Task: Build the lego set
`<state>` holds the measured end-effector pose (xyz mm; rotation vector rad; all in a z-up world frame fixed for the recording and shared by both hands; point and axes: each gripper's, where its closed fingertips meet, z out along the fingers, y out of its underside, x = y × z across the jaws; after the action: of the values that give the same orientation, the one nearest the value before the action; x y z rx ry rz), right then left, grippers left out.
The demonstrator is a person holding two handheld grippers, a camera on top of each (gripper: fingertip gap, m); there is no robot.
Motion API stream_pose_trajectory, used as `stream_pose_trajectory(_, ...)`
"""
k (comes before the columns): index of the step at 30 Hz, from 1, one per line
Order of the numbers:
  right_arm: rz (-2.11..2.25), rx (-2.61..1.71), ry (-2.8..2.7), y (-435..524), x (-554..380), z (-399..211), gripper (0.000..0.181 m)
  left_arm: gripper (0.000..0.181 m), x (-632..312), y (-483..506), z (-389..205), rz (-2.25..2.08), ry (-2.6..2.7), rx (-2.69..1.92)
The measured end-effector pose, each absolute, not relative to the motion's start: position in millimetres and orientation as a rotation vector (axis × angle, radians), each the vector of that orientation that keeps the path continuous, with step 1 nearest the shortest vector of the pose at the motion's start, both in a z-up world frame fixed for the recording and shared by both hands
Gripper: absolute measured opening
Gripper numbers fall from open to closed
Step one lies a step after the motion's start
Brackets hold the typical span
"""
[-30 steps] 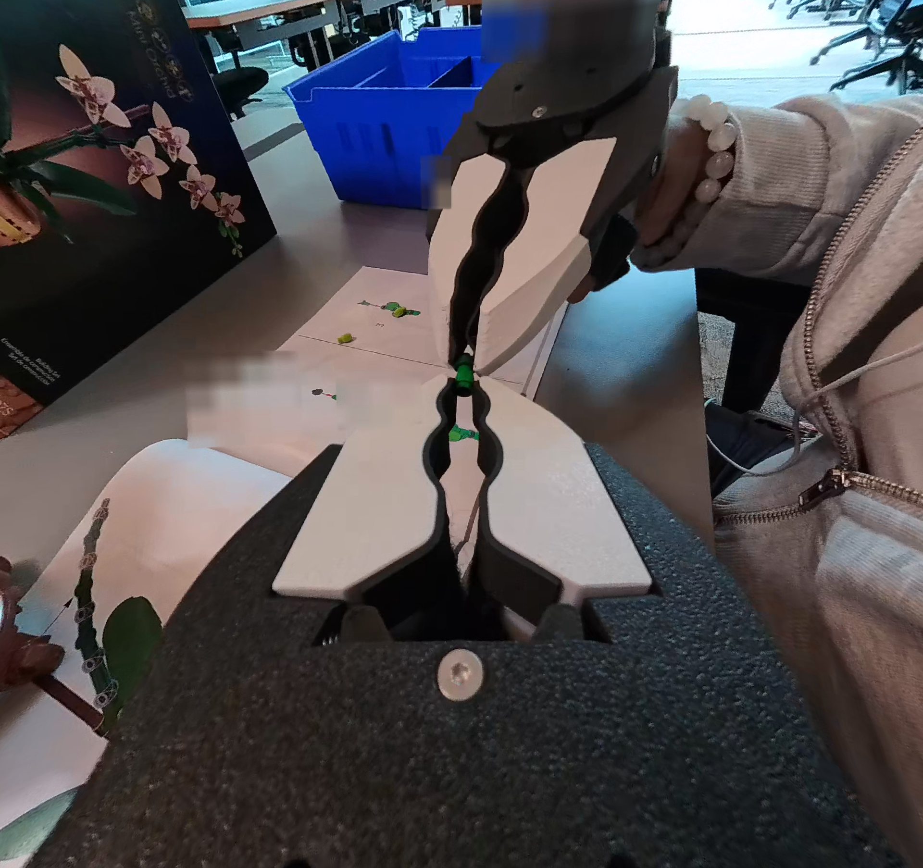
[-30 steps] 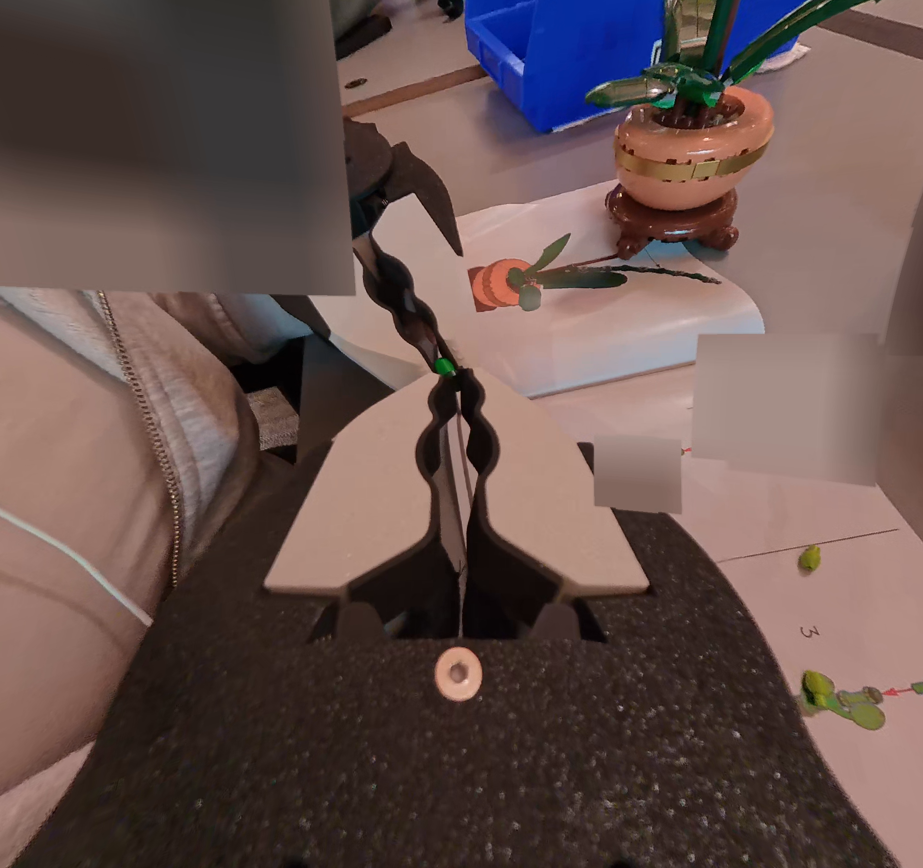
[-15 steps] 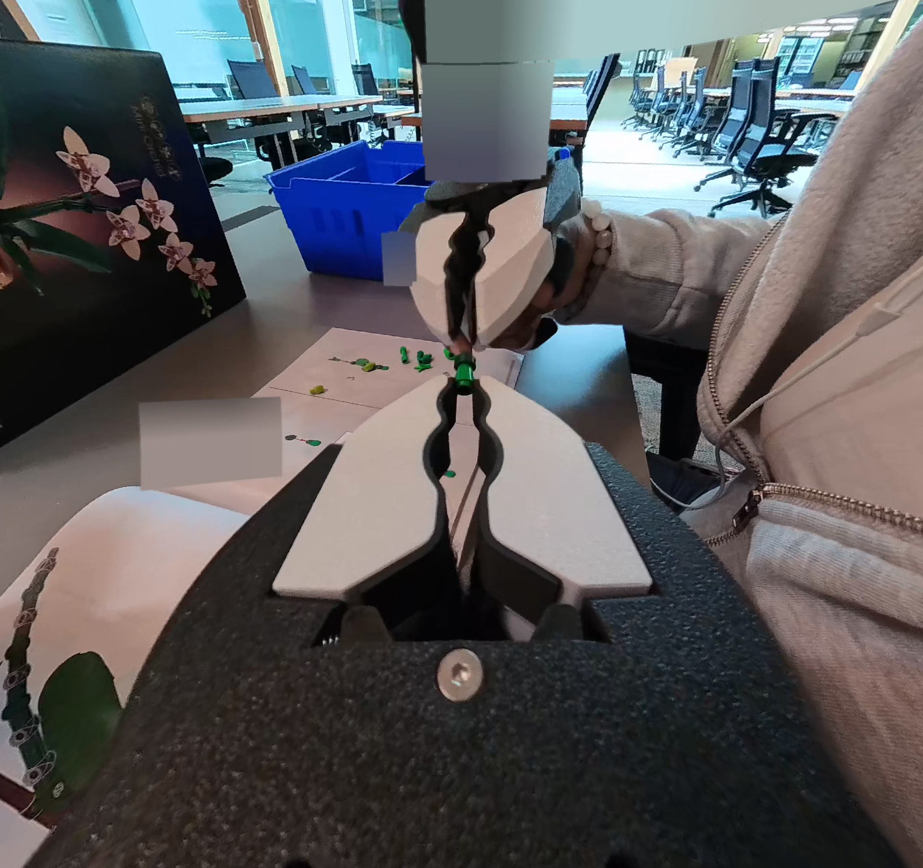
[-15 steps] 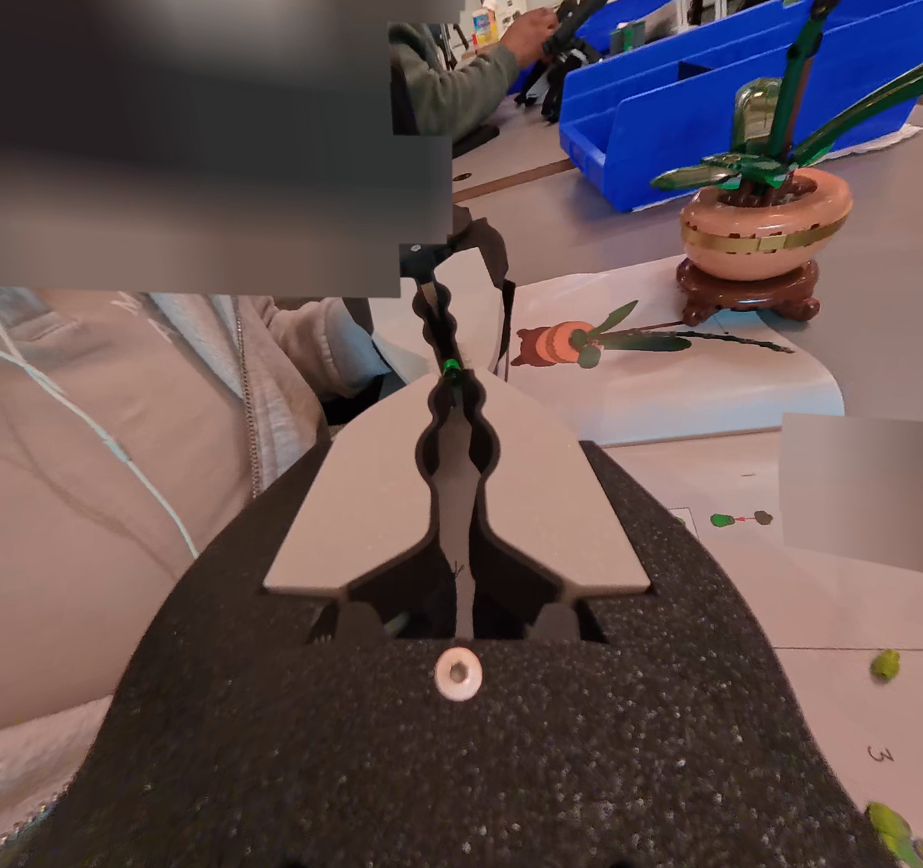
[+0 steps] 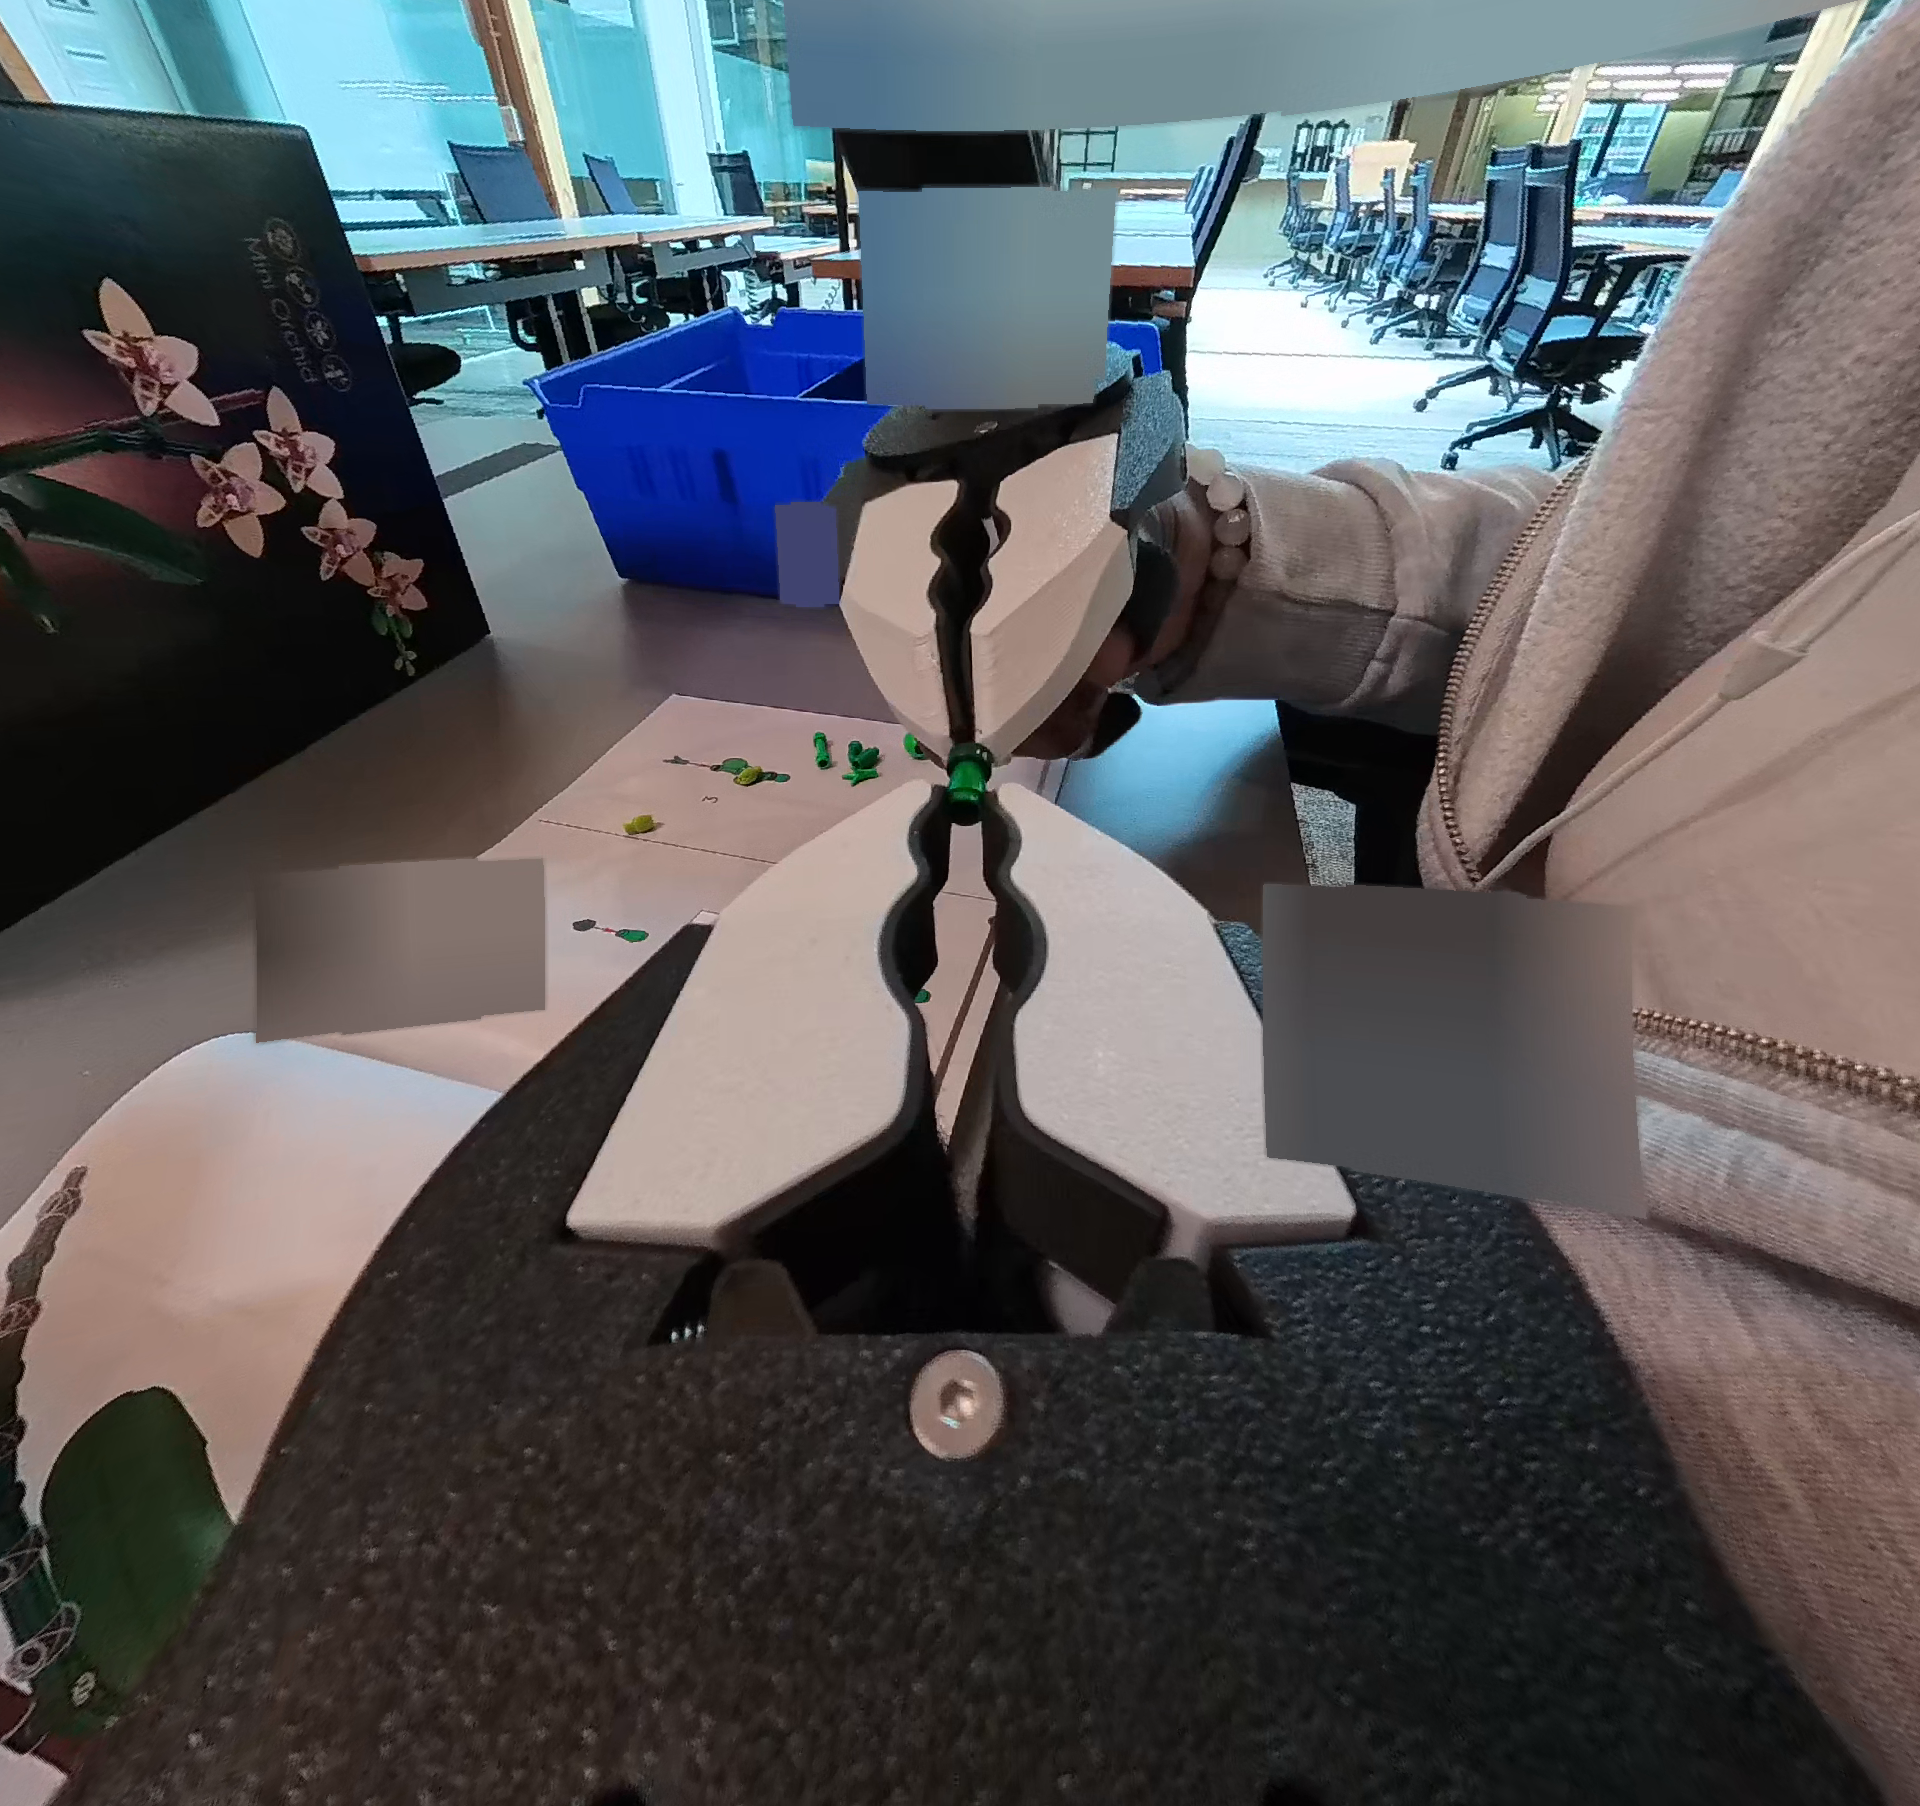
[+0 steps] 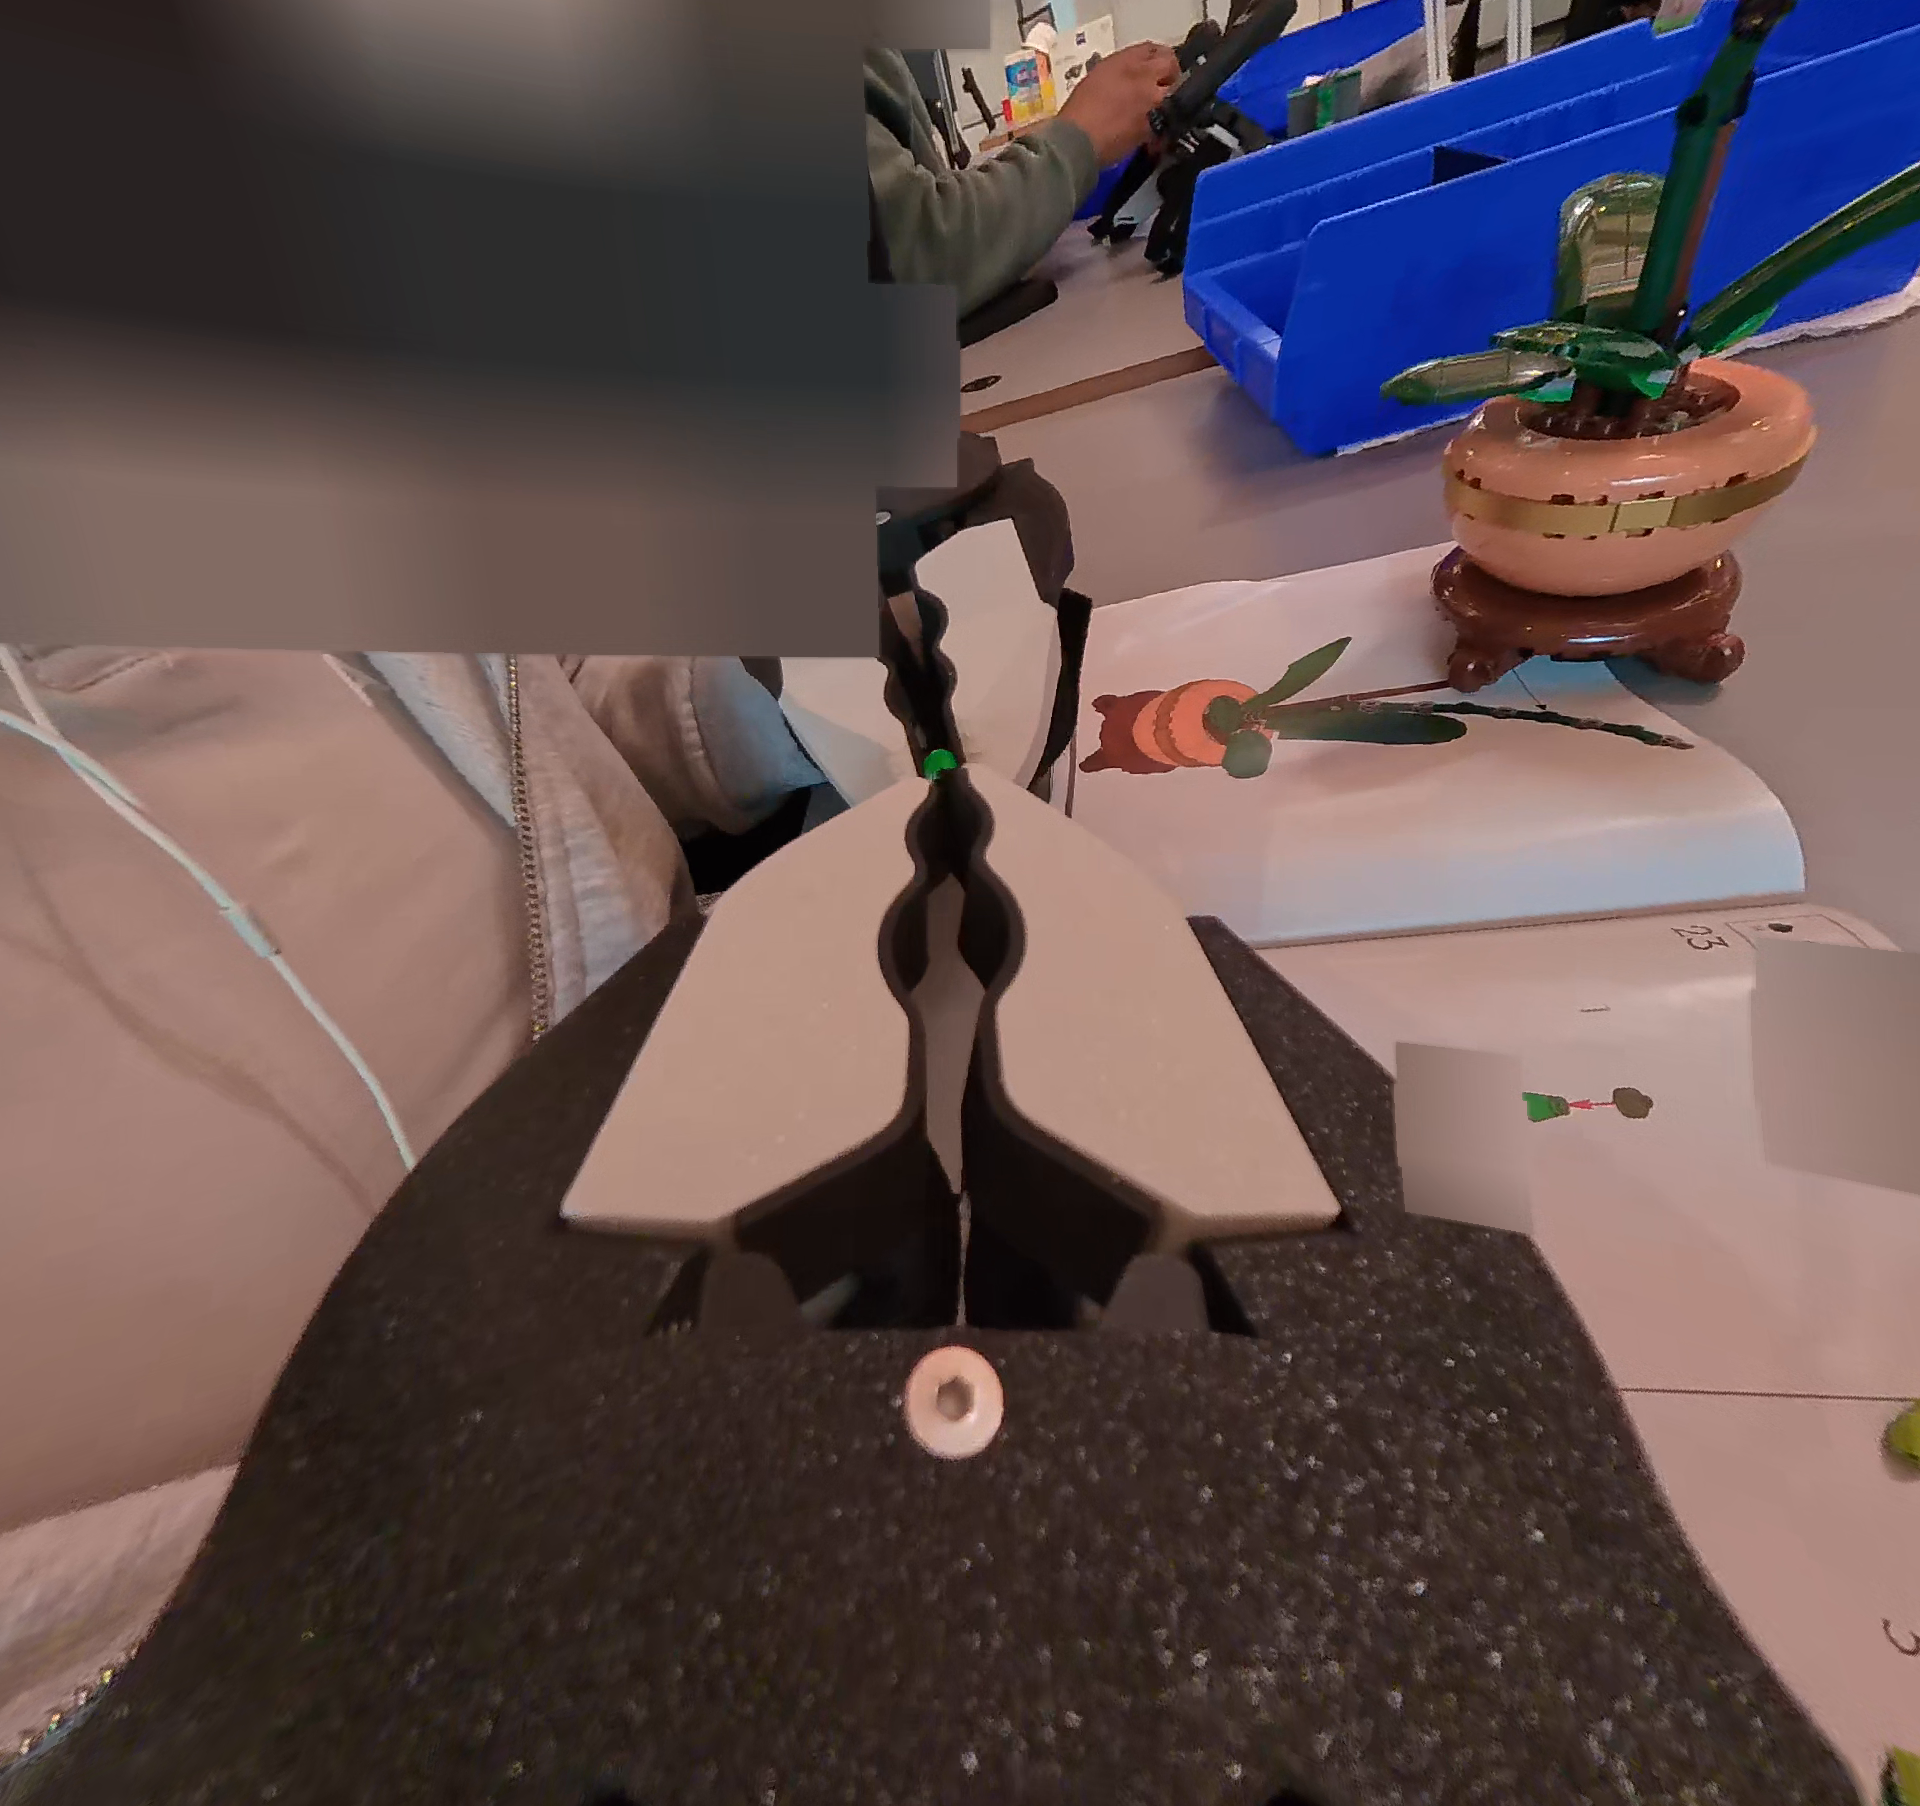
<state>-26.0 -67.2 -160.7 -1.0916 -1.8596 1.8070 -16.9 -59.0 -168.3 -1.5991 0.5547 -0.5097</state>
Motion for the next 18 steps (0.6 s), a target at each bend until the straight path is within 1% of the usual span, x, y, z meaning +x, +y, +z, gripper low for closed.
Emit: stream_pose_trajectory(18,1.841,-1.135,-1.818,-69.9,-23.4,-166.2,0.0,0.004,-14.3,-60.9,-173.4,-0.501,0.589,-1.632)
